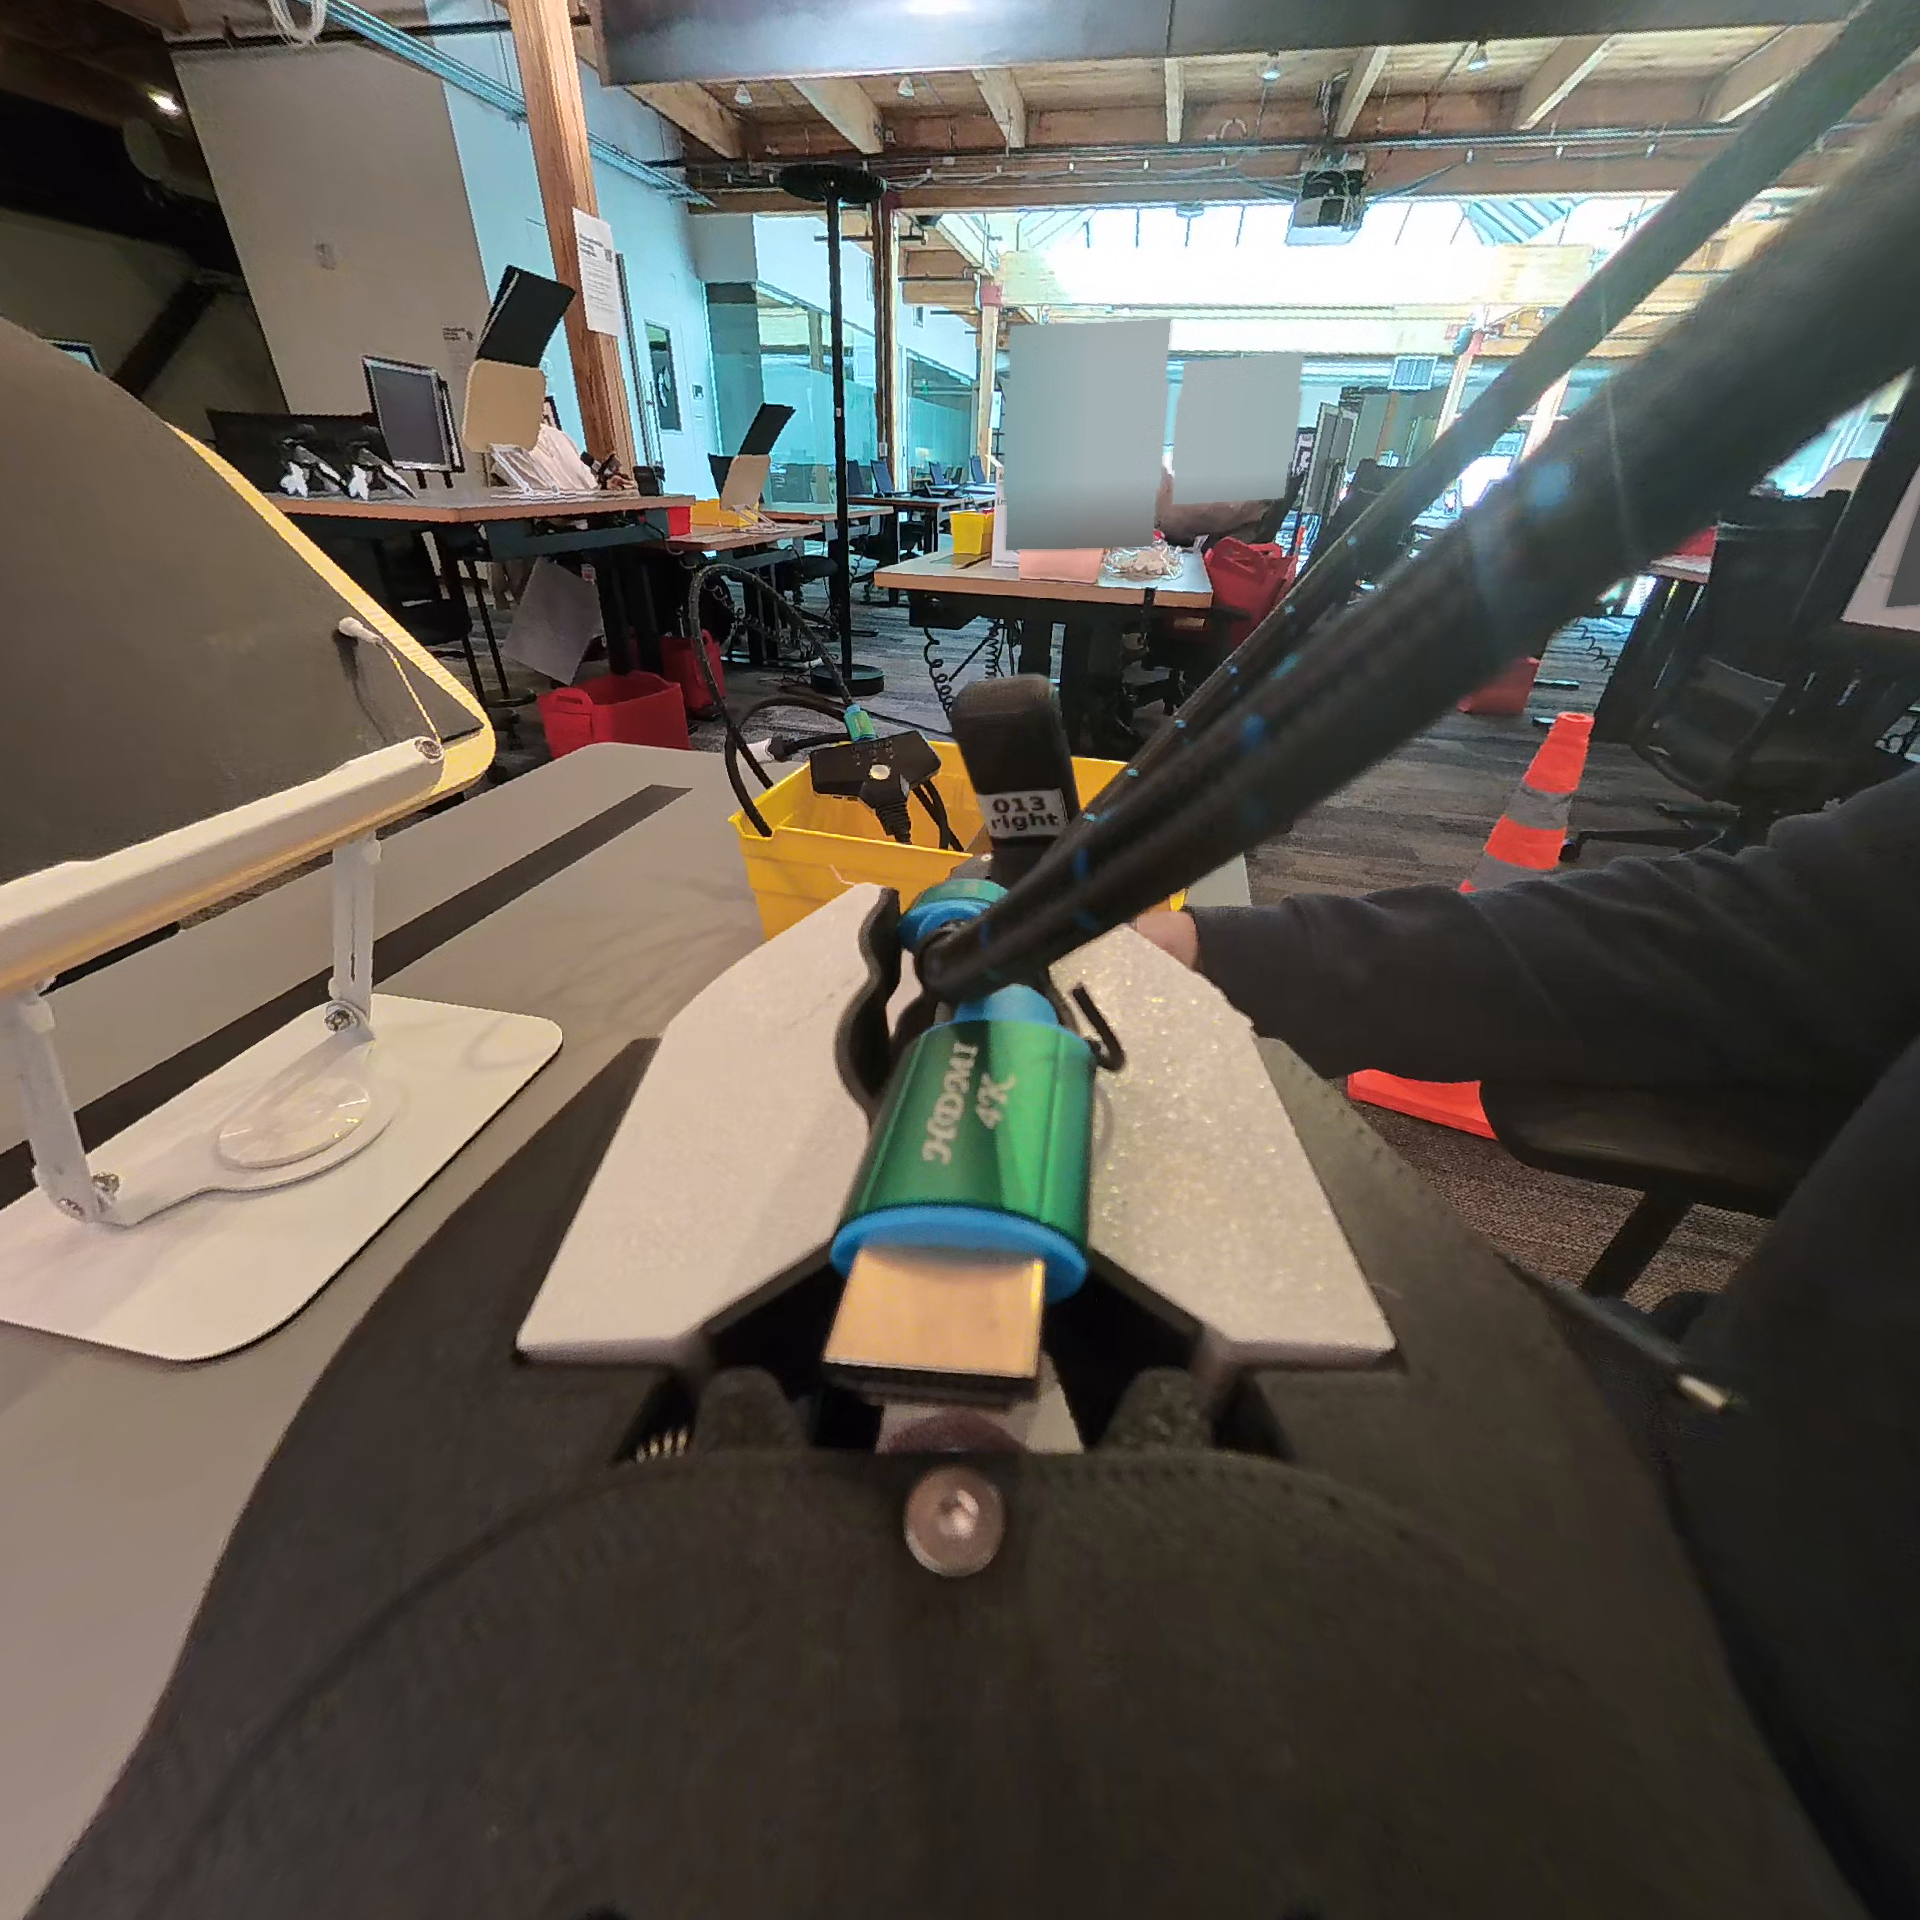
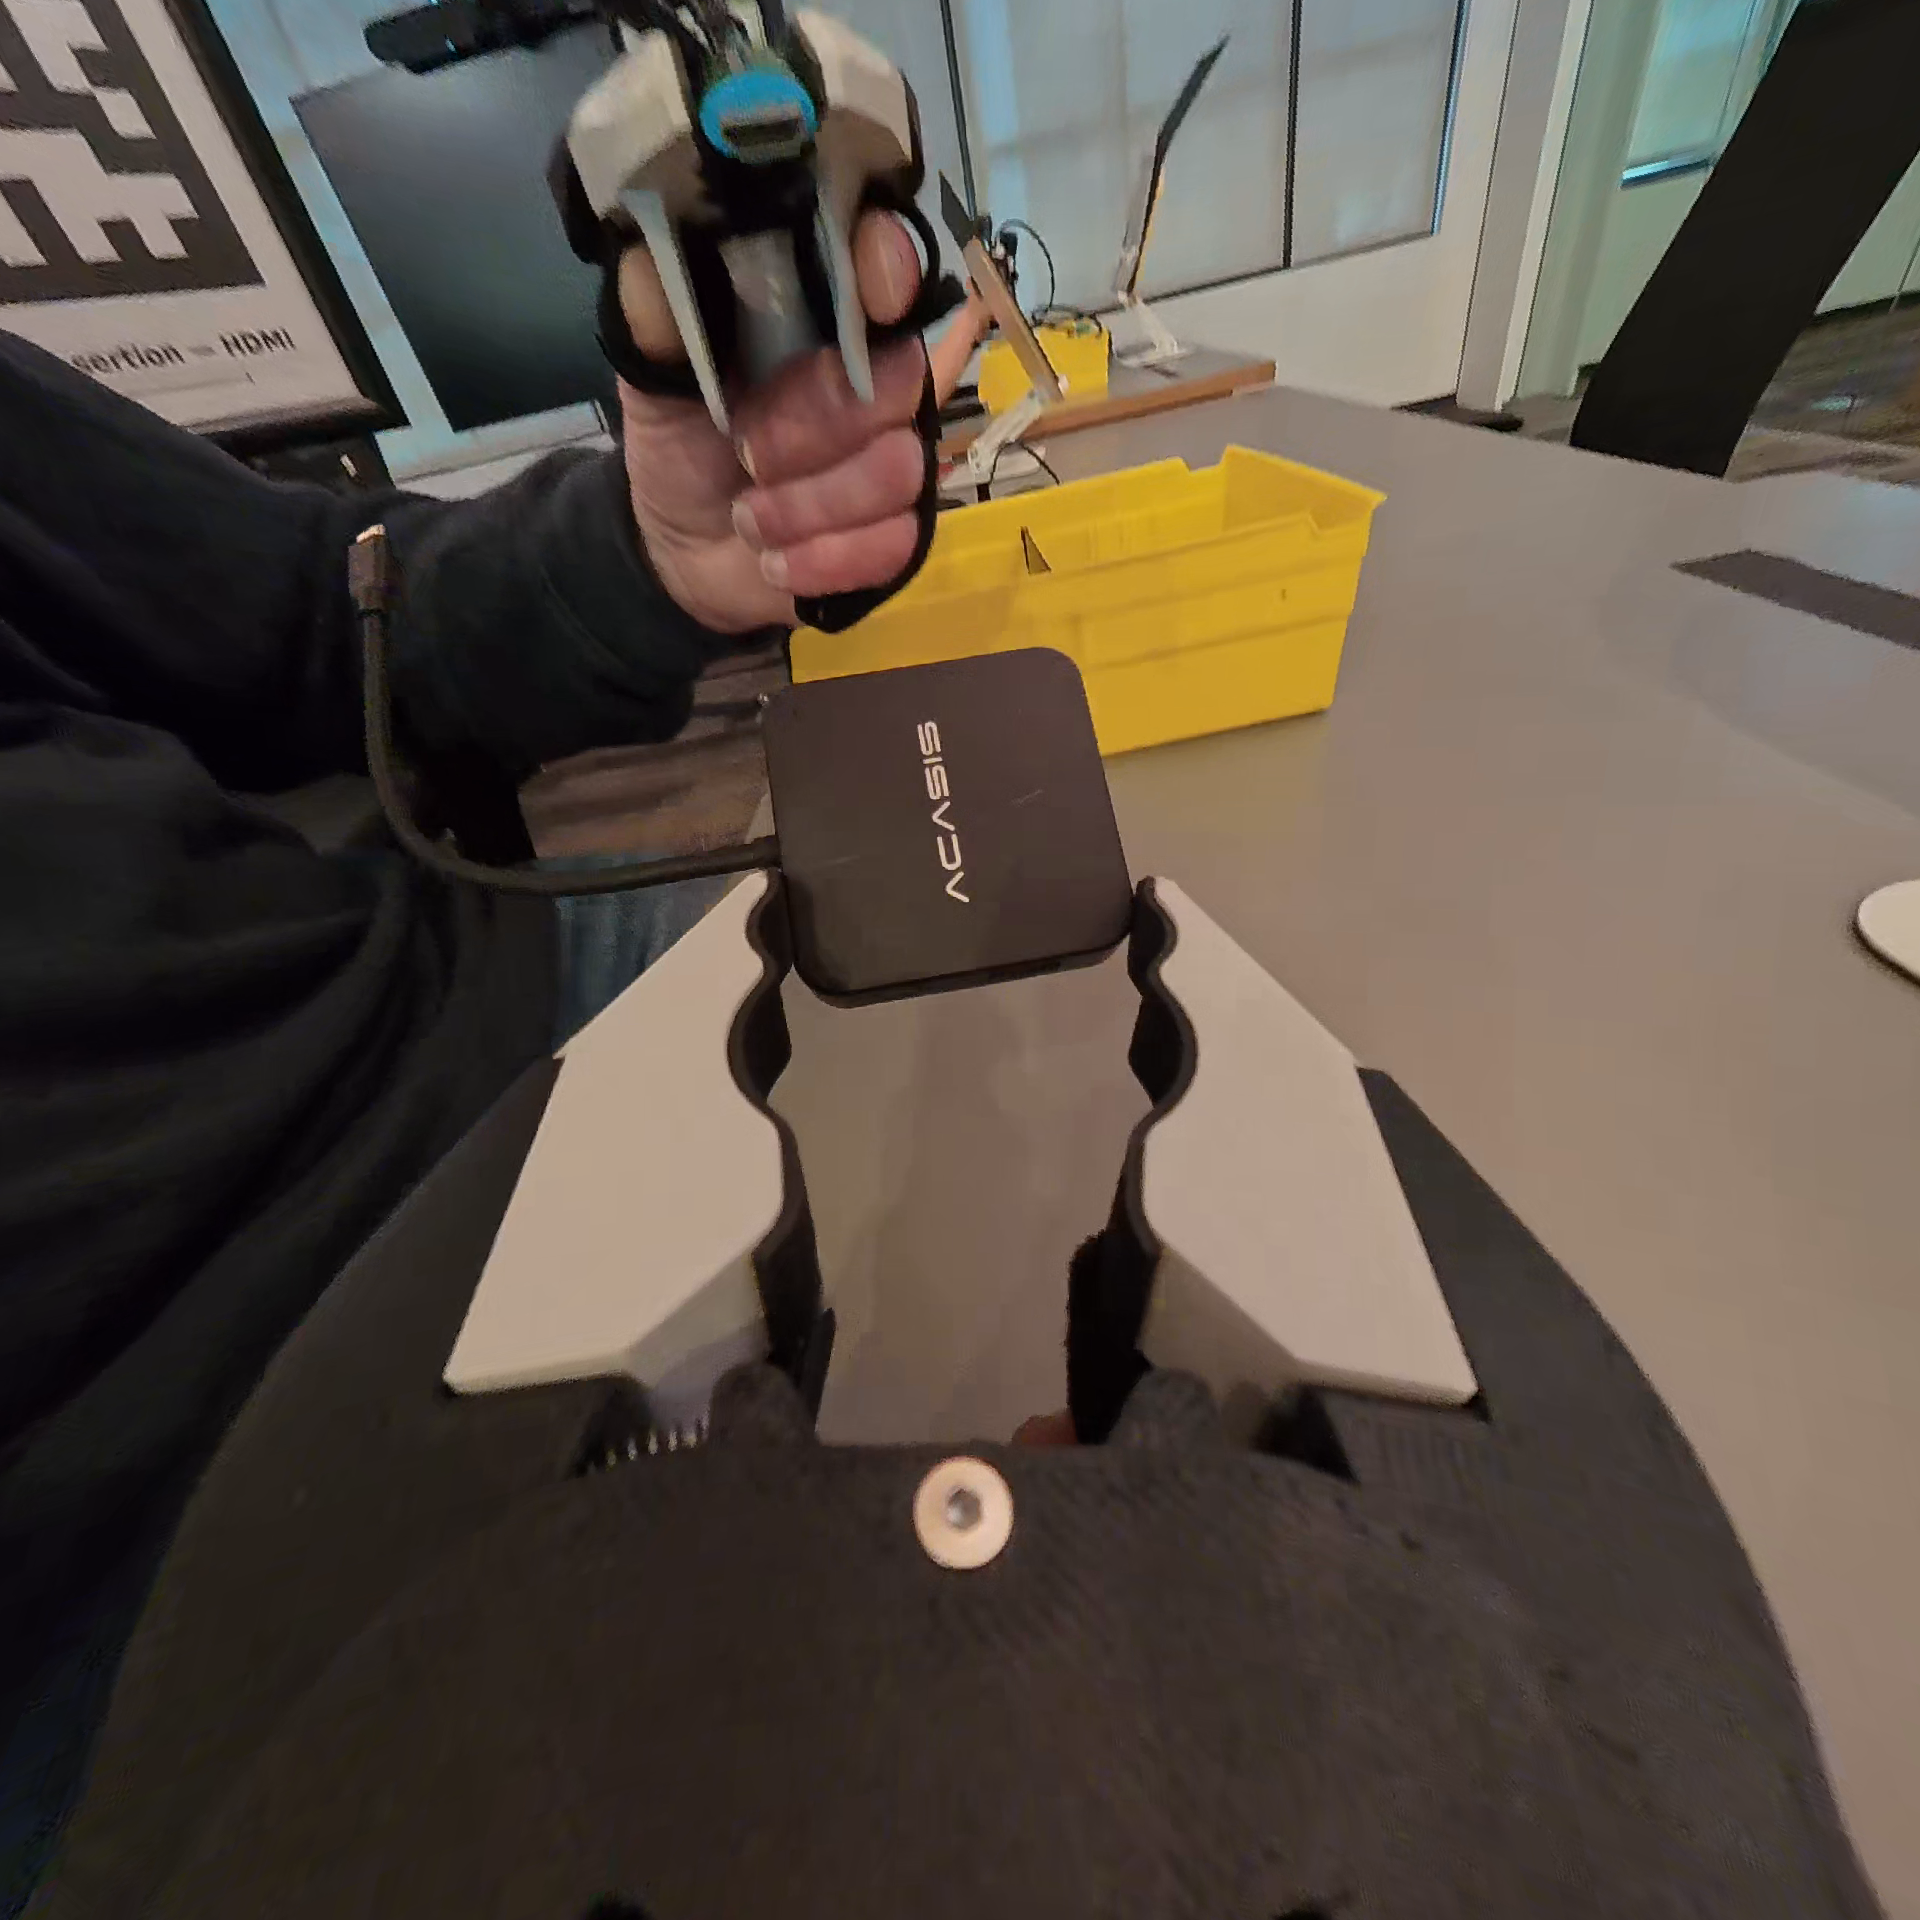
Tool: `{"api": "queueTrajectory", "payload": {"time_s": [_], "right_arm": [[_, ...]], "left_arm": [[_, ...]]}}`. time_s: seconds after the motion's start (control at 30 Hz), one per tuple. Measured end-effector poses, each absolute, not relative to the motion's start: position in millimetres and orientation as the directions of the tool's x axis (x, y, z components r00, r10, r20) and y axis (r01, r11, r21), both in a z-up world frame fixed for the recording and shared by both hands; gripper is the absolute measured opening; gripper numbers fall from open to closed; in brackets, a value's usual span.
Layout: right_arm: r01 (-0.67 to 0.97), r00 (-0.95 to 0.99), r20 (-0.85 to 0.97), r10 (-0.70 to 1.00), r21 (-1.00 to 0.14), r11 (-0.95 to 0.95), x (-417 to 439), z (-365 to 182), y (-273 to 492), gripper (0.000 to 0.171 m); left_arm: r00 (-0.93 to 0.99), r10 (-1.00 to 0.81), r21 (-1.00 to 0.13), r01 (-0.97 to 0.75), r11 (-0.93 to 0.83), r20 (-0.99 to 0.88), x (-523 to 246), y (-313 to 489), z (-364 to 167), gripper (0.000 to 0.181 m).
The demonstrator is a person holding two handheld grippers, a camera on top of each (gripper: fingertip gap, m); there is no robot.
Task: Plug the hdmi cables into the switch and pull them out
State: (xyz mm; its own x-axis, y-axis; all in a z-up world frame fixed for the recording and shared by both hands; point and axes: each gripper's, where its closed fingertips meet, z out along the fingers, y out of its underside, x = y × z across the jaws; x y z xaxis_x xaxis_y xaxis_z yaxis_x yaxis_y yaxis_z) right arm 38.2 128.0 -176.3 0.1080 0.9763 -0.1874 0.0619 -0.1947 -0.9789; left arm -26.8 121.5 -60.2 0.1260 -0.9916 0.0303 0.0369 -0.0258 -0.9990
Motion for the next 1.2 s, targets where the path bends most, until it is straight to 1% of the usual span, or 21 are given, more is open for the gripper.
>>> {"api": "queueTrajectory", "payload": {"time_s": [0.3,0.5,0.67,1.0,1.03,1.2], "right_arm": [[0.015,0.086,-0.183,0.979,-0.983,-0.185,38,-158,123,0.064],[0.015,0.081,-0.165,0.983,-0.986,-0.167,35,-146,119,0.064],[0.008,0.049,-0.186,0.981,-0.982,-0.187,29,-137,113,0.064],[0.016,0.037,-0.169,0.985,-0.985,-0.169,22,-129,108,0.064],[0.016,0.036,-0.170,0.985,-0.985,-0.170,22,-129,108,0.064],[0.016,0.032,-0.169,0.985,-0.985,-0.170,22,-126,106,0.064]], "left_arm": [[0.123,-0.992,-0.999,0.027,-0.026,0.029,-26,121,-64,0.023],[0.116,-0.993,-1.000,0.009,-0.027,0.028,-23,120,-69,0.024],[0.105,-0.994,-1.000,-0.012,-0.022,0.021,-18,117,-74,0.024],[0.090,-0.995,-0.999,-0.034,-0.035,0.032,-11,113,-82,0.024],[0.090,-0.995,-0.999,-0.035,-0.036,0.032,-10,113,-83,0.022],[0.091,-0.995,-0.998,-0.042,-0.038,0.034,-10,114,-86,0.022]]}}
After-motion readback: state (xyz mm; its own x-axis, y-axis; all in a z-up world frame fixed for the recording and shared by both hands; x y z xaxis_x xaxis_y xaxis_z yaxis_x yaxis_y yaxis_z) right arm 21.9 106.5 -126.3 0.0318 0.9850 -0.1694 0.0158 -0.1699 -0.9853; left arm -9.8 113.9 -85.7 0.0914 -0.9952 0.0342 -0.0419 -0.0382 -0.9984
